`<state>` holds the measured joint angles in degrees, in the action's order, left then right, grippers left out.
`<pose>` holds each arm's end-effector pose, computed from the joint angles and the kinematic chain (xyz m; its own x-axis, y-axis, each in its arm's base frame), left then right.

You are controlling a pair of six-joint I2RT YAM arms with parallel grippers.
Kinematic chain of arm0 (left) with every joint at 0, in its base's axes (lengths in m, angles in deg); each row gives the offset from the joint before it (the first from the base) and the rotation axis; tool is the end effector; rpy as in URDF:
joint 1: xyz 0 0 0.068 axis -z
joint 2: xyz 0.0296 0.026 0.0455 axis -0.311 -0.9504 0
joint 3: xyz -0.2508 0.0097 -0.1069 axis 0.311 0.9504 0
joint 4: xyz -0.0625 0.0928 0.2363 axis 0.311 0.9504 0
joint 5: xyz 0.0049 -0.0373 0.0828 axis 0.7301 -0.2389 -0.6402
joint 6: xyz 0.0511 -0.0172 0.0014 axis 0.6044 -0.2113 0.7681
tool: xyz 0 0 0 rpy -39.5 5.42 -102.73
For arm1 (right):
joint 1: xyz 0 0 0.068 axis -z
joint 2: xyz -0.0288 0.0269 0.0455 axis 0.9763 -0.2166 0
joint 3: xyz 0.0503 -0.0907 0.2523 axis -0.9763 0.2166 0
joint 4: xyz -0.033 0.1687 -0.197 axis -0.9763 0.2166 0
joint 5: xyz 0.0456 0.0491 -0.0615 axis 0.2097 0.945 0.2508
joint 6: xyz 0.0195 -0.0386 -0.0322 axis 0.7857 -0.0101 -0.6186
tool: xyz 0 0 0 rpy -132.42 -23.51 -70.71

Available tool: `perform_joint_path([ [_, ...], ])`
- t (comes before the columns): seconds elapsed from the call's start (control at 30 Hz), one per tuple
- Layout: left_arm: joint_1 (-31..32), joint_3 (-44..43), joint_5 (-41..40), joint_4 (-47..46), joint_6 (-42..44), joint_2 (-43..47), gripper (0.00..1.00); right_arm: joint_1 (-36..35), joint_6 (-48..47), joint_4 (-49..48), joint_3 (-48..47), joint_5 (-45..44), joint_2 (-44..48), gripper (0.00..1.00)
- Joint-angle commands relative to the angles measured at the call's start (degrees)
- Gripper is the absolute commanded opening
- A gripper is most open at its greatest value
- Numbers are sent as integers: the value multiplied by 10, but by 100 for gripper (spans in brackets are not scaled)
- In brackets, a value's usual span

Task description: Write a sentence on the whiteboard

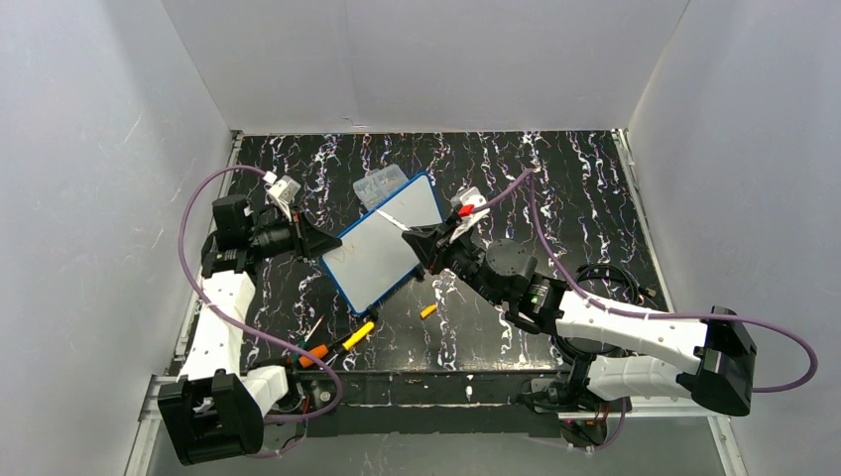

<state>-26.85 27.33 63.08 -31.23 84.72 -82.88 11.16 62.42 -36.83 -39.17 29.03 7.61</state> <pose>0.2173 0.0010 0.2978 -0.4468 -0.0505 -0.8932 0.7291 0.5580 -0.3963 0.1190 0.2396 0.3484 -0.1078 0.2878 -0.9516 -0.7036 0.6541 0.2776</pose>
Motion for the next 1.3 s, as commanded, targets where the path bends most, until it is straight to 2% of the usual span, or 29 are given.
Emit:
perform_joint_path([
  [0.0, 28, -10, 55, 31, -11, -27, 0, 3, 3, -25, 8, -10, 14, 1],
  [0.33, 78, -24, 52, -7, -41, -66, 0, 3, 10, -24, 19, -15, 23, 1],
  [0.5, 79, -28, 48, -14, -57, -79, 0, 3, 15, -22, 24, -18, 23, 1],
  [0.67, 79, -39, 6, 35, -27, -63, 0, 3, 15, -22, 23, -19, 22, 1],
  [0.97, 0, -36, 8, 95, 1, -15, 0, 3, 5, 0, 2, -12, 15, 1],
  [1.27, -5, -15, -12, 117, -11, 25, 0, 3, 6, -2, -6, 6, -2, 1],
])
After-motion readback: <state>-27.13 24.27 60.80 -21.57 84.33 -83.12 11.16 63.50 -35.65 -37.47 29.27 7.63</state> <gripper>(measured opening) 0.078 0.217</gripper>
